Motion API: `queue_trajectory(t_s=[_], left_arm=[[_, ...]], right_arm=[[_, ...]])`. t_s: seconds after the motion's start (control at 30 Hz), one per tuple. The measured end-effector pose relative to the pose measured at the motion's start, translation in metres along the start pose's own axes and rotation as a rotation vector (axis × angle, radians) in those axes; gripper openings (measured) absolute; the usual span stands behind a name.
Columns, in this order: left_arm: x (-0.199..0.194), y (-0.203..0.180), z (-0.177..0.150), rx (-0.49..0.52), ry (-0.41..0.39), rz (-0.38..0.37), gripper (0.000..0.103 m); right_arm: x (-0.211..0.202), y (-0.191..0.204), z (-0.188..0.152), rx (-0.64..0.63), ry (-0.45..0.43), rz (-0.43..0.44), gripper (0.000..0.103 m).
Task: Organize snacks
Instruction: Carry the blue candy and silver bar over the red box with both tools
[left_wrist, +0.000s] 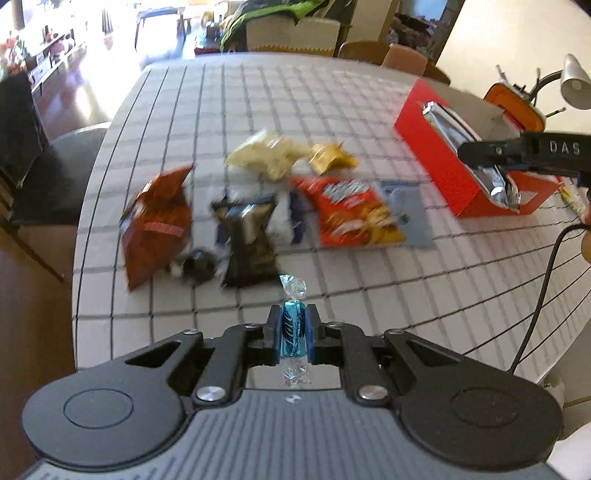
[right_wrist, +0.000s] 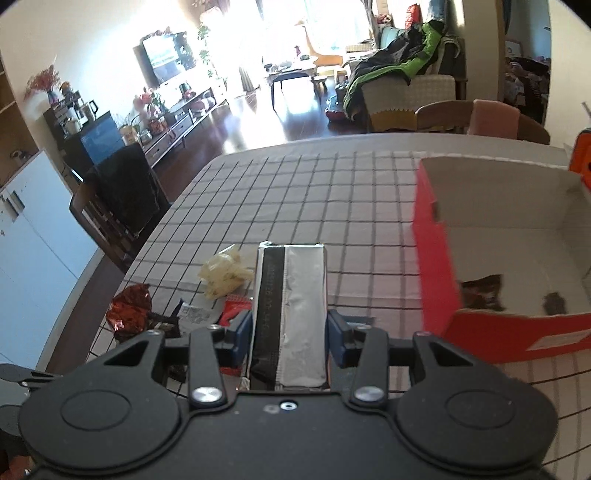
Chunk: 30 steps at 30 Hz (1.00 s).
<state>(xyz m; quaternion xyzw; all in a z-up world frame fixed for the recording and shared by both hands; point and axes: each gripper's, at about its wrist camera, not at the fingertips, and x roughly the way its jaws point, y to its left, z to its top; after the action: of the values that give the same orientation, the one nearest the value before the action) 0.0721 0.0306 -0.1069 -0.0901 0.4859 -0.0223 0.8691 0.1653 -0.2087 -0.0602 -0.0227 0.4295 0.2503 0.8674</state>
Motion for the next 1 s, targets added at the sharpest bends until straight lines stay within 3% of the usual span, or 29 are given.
queue_trajectory(t_s=[0.5,1.0], left_arm=[[-0.006,-0.107,0.082,0.082,-0.126,-0.057,0.012],[0.047,-0.223,0.162,0.14,-0.123,-0.113,0.012]], right_arm=[[-0.053,-0.097,0.027,0.027,-0.084,-0.109,0.042],[-0.056,-0.21,0.04,0.068,-0.054,-0.21,0.042]])
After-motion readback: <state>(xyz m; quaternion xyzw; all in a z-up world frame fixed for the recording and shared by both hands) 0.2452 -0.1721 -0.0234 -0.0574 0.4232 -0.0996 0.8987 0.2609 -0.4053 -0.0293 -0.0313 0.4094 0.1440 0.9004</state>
